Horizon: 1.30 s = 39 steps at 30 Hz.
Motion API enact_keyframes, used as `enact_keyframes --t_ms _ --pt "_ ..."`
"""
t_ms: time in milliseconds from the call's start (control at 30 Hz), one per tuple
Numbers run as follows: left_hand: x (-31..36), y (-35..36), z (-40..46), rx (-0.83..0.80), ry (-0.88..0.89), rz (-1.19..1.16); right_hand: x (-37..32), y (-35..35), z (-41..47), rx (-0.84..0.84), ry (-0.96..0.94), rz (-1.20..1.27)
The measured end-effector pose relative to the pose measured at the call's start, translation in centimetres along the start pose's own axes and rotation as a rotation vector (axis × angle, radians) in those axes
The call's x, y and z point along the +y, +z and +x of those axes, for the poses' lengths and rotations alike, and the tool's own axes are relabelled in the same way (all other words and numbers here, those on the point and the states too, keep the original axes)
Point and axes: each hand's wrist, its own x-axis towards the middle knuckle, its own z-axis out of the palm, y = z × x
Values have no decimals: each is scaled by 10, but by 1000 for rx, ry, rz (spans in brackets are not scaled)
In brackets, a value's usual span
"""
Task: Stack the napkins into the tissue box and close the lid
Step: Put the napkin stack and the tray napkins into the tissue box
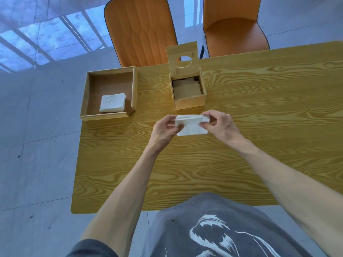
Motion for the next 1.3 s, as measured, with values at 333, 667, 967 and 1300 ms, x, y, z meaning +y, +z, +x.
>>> enact_keyframes --t_ms 333,667,967,1300 --pt "60 -23 81 115 87 30 -36 -43 92 106 -94 -26" --pt "69 -16 115 218 21 128 -31 -39 137 198 -2 -101" --pt "59 -8 118 347 -28 434 -26 -28 145 137 44 -137" --pt "59 1 122 392 -104 564 -22 -16 149 131 101 -272"
